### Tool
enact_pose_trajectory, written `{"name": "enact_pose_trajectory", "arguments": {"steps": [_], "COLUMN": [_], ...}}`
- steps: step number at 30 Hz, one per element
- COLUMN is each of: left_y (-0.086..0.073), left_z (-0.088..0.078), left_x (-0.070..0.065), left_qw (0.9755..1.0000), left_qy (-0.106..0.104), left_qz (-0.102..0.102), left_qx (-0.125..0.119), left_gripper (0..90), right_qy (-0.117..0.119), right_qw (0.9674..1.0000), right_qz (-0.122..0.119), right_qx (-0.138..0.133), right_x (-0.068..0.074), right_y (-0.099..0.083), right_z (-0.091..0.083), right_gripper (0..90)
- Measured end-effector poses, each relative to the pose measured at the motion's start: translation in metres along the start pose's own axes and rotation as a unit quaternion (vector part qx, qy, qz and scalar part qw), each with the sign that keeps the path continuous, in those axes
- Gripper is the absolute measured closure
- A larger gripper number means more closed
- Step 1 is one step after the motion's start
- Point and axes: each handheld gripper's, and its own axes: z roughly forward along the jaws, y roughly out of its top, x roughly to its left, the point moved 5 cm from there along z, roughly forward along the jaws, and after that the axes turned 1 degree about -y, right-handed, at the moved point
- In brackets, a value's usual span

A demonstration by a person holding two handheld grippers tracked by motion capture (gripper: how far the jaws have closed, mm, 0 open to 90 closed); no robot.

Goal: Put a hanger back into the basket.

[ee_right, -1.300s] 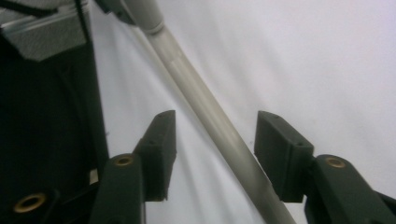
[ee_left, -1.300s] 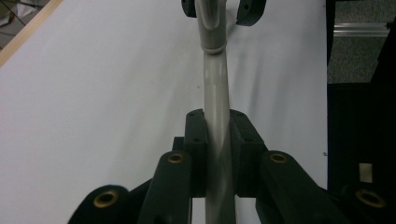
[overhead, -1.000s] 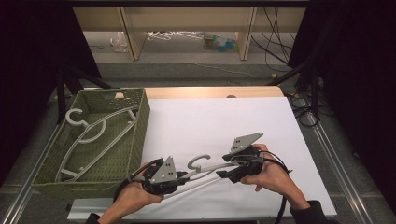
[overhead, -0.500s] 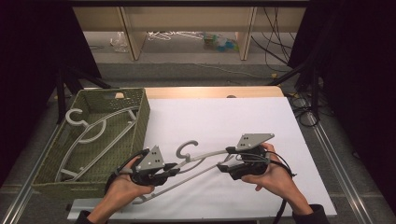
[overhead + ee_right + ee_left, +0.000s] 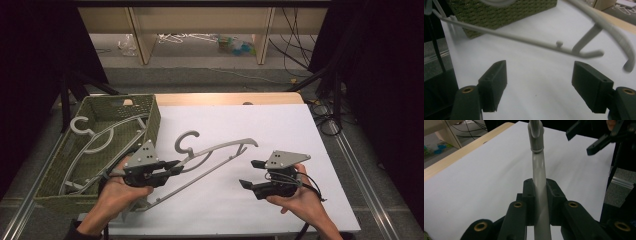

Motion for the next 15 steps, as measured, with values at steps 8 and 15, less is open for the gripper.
{"name": "enact_pose_trajectory", "arguments": {"steps": [8,15], "left_y": [0.028,0.046], "left_z": [-0.025,-0.045], "left_x": [0.005,0.015], "left_qw": [0.9997,0.9991], "left_qy": [0.000,0.007], "left_qz": [-0.008,-0.017], "left_qx": [-0.023,-0.039], "left_gripper": [78.8,78.8], "right_qy": [0.002,0.005], "right_qw": [0.9999,0.9998], "right_qz": [0.002,0.008], "right_qx": [0.010,0.016], "right_x": [0.002,0.001], "right_y": [-0.011,-0.017], "right_z": [0.003,0.002], "right_gripper": [29.0,29.0]}}
